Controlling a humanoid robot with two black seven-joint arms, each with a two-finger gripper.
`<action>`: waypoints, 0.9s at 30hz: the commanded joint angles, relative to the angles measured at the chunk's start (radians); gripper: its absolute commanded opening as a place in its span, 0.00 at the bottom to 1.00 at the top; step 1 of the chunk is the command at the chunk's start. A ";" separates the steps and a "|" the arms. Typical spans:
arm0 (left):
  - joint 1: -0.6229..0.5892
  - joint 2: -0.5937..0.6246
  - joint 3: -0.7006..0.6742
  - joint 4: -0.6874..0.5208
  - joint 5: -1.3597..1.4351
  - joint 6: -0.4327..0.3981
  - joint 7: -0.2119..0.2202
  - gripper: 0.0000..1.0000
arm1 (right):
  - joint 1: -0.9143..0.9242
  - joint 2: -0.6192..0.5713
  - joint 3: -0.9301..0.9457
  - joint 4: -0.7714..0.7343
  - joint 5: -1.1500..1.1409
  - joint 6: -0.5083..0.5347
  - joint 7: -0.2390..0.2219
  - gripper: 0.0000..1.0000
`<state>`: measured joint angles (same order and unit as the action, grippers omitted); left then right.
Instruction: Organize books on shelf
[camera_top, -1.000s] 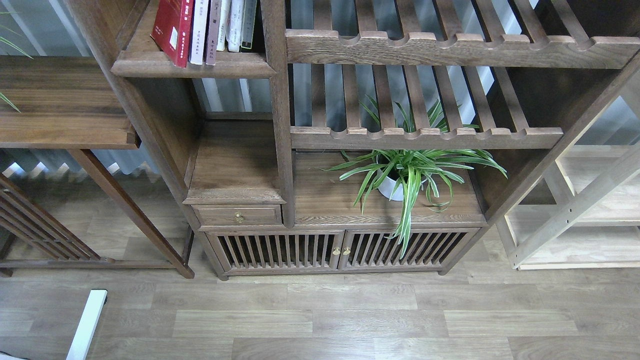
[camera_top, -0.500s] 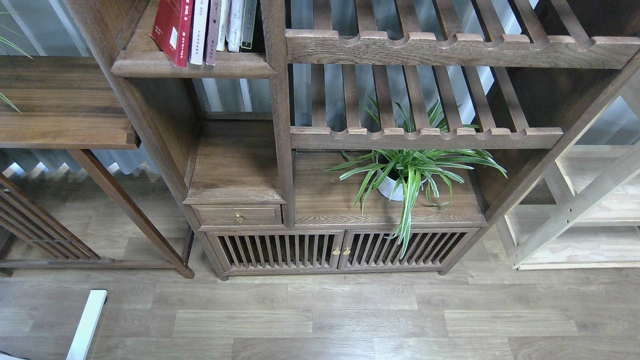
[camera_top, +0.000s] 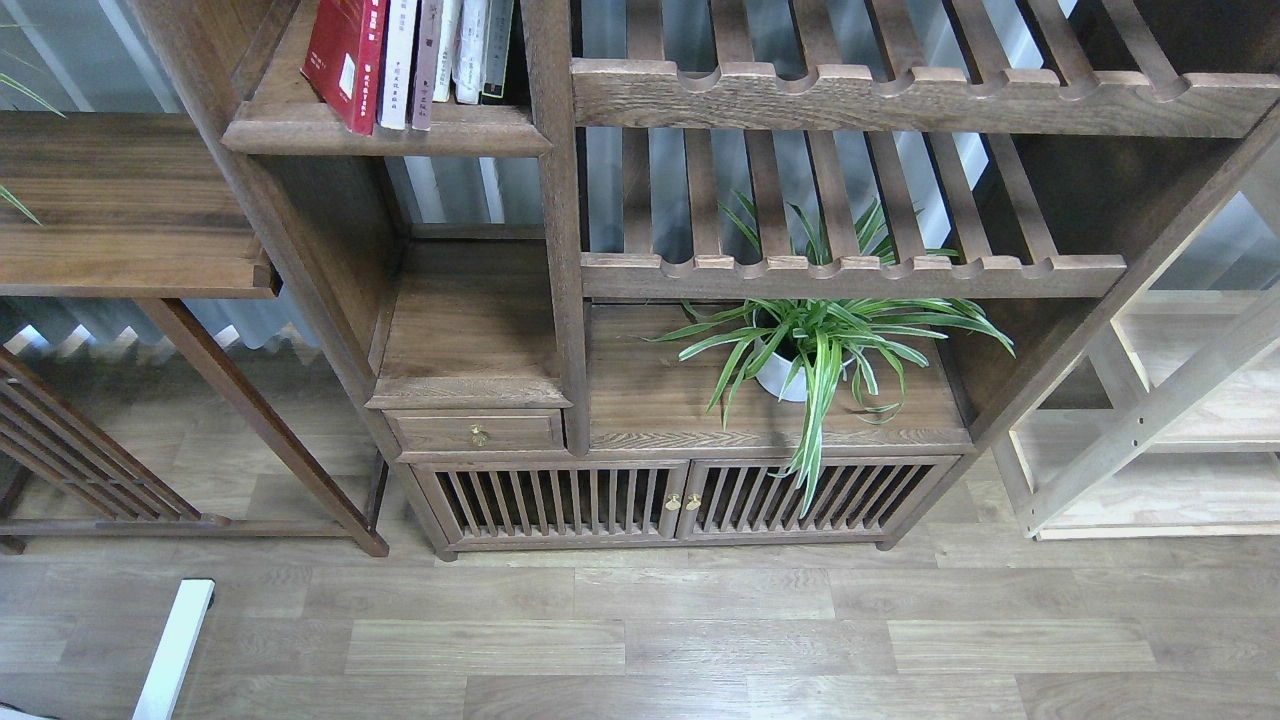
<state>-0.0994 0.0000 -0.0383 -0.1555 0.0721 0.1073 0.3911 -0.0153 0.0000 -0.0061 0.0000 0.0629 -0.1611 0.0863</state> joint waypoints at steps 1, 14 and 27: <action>0.001 0.000 0.000 0.001 0.000 0.000 0.000 0.99 | 0.000 0.000 0.000 -0.120 0.000 0.000 0.000 1.00; 0.000 0.000 0.000 0.001 0.000 0.000 0.000 0.99 | 0.000 0.000 0.000 -0.120 0.000 0.000 0.000 1.00; 0.000 0.000 0.000 -0.001 0.000 0.000 0.000 0.99 | 0.000 0.000 0.000 -0.117 0.000 0.000 -0.005 1.00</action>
<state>-0.0992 0.0000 -0.0384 -0.1556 0.0721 0.1073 0.3912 -0.0153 0.0000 -0.0061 0.0000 0.0629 -0.1611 0.0854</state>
